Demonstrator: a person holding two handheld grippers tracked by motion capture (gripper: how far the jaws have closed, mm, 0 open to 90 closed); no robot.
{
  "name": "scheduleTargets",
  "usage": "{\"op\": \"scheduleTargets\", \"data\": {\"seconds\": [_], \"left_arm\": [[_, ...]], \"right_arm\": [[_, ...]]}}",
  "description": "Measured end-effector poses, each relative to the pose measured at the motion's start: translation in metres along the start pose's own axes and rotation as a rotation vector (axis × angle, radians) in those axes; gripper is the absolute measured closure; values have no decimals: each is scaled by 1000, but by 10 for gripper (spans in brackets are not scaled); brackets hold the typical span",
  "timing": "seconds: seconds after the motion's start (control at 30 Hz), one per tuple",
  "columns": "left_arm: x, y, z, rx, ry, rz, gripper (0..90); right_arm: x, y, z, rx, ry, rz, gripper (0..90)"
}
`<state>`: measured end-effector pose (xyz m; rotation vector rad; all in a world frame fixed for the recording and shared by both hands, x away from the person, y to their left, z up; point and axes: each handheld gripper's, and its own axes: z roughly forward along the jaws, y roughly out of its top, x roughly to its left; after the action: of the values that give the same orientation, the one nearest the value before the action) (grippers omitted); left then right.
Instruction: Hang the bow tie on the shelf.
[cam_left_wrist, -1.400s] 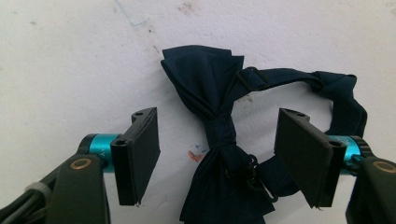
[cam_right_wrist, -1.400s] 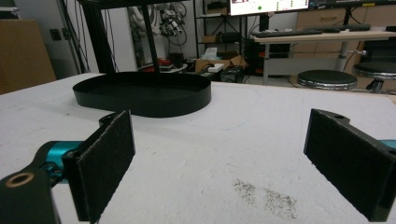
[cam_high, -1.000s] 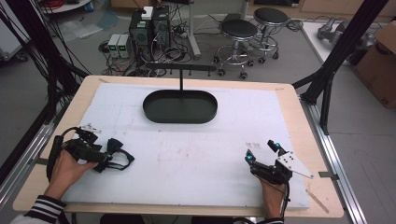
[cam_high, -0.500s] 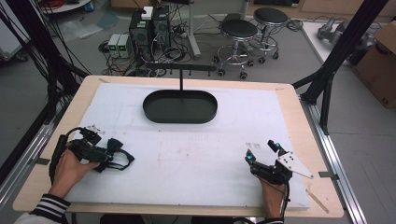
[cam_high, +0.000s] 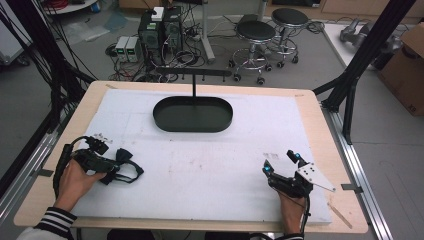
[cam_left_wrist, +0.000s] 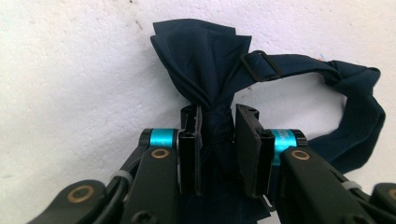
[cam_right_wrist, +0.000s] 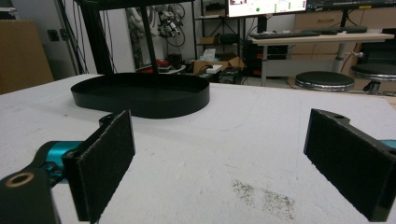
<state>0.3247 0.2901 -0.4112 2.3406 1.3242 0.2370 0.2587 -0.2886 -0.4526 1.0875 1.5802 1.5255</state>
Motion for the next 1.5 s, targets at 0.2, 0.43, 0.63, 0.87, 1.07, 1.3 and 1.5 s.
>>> {"op": "scheduleTargets", "data": {"seconds": [0.2, 0.43, 0.63, 0.87, 1.07, 1.3, 1.5], "left_arm": [[-1, 0, 0, 0, 10, -8, 745], [-3, 0, 0, -6, 16, -4, 752], [-4, -1, -4, -40, 16, 4, 754], [-4, -4, -14, -147, 23, 6, 754], [-3, -7, -23, -262, 23, 3, 755], [-4, -8, -29, -377, 36, -13, 755], [-5, -9, -36, -544, 24, -15, 756]], "right_arm": [[0, 0, 0, 1, 0, 2, 78], [-1, 0, 0, -2, -3, -4, 78], [0, 0, 0, -1, -2, -2, 78], [0, 0, 0, 1, -2, 2, 78], [0, 0, 0, -3, -5, -7, 77], [0, 0, 0, -4, -5, -7, 78], [-1, 0, 0, -4, -5, -3, 78]]}}
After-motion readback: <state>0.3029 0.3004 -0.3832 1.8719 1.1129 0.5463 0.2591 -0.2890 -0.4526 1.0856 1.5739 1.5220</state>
